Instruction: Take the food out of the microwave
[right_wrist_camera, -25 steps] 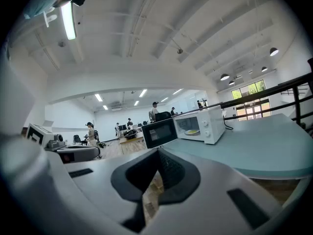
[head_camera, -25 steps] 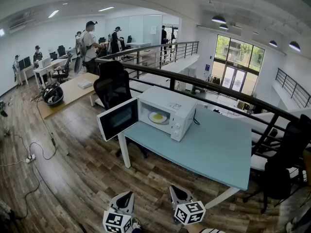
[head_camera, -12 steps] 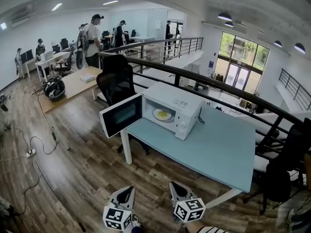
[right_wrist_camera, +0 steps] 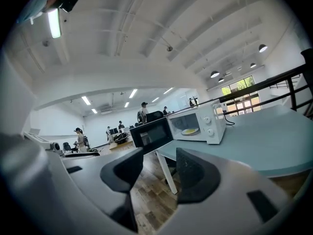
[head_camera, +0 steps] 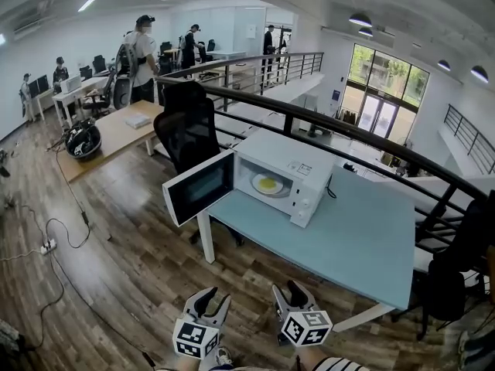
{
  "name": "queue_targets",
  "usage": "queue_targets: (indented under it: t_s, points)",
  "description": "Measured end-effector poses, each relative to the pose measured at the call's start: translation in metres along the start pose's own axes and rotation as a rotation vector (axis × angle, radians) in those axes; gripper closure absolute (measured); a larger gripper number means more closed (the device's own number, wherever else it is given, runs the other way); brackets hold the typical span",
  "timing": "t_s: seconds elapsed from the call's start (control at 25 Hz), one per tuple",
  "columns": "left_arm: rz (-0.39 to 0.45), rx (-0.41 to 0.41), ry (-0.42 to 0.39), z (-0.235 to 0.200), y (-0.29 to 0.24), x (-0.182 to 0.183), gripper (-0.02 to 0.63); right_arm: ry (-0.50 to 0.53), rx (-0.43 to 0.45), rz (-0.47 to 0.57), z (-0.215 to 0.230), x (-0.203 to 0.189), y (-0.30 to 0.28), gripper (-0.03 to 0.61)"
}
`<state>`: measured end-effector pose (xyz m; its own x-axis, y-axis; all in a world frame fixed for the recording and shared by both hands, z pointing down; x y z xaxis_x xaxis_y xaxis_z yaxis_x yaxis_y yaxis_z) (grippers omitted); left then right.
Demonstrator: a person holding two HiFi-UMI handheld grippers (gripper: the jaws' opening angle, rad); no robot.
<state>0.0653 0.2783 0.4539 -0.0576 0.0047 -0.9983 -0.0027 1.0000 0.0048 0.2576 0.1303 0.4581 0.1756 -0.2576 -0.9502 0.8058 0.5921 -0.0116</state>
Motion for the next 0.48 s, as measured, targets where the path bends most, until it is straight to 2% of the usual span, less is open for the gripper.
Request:
queue_targets:
  t_s: [0.04, 0.08, 0.48]
  points:
    - [-0.004, -0.009, 0.003, -0.009, -0.004, 0.001, 0.471, -0.001, -0.007, -0.001, -0.003, 0.0, -0.008, 0.376]
    - [-0.007, -0.017, 0.004, -0.018, -0.007, 0.002, 0.465, -0.001, -0.014, -0.001, -0.005, -0.001, -0.016, 0.376]
    - [-0.026, -0.075, -0.007, -0.094, -0.032, 0.005, 0.465, -0.044, -0.109, 0.033, -0.017, -0.009, -0.076, 0.376]
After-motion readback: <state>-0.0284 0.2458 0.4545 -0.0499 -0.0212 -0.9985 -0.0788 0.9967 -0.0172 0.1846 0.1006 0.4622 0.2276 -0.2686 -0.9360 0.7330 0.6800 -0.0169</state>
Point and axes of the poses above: the fingertips, and each gripper's own axes: y backward along the fingers, z to its right, x out of its top, the point moved 9 cm from there along y, backward along the fingers, and after that the axes turned 11 degrees about z, right-handed, at the moved point
